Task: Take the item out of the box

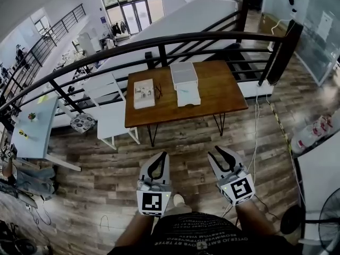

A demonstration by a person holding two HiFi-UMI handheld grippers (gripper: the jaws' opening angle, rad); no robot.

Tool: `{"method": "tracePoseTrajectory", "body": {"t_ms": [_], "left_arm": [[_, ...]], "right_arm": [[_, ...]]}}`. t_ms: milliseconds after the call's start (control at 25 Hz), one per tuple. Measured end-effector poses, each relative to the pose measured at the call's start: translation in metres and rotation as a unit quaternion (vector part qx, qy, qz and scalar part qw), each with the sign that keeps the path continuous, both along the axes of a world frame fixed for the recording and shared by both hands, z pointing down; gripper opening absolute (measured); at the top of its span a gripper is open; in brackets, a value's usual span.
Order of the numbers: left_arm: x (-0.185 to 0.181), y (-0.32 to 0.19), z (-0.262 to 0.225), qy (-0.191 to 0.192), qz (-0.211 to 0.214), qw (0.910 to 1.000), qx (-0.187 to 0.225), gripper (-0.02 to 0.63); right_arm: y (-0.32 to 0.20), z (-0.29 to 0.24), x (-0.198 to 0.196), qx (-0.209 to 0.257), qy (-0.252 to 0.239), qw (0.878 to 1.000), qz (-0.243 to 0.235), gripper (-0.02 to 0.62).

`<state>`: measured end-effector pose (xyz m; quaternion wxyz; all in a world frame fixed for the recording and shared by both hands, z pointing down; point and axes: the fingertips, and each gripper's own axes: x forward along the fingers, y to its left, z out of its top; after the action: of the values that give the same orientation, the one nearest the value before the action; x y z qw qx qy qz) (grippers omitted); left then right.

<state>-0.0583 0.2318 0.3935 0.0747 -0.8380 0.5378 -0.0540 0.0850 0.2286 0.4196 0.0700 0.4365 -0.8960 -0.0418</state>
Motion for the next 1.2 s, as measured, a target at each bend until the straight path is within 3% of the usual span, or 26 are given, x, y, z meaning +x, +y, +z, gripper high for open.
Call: {"method": "tracePoseTrajectory", "body": {"t_ms": [240, 440, 1080, 1200], "left_arm": [[-0.018, -0.037, 0.005, -0.002, 0.005, 1.0000, -0.003, 0.006], [-0.037, -0.050, 0.016, 0.000, 0.001, 0.9995, -0.031, 0.006], [-0.085, -0.085, 0.015, 0.007, 0.025, 0.9996, -0.007, 0.006], [-0.091, -0.090, 0.023, 0.021, 0.020, 0.9992, -0.029, 0.006]], "right_arm": [[-0.038, 0.006, -0.015, -0.012, 0.002, 1.000, 0.009, 0.115], [-0.054, 0.009, -0.029, -0.011, 0.003, 1.000, 0.014, 0.120], [-0.089, 0.012, -0.078, -0.013, 0.009, 0.999, 0.044, 0.158], [-0.091, 0.013, -0.078, -0.016, 0.014, 0.999, 0.047, 0.158]]}}
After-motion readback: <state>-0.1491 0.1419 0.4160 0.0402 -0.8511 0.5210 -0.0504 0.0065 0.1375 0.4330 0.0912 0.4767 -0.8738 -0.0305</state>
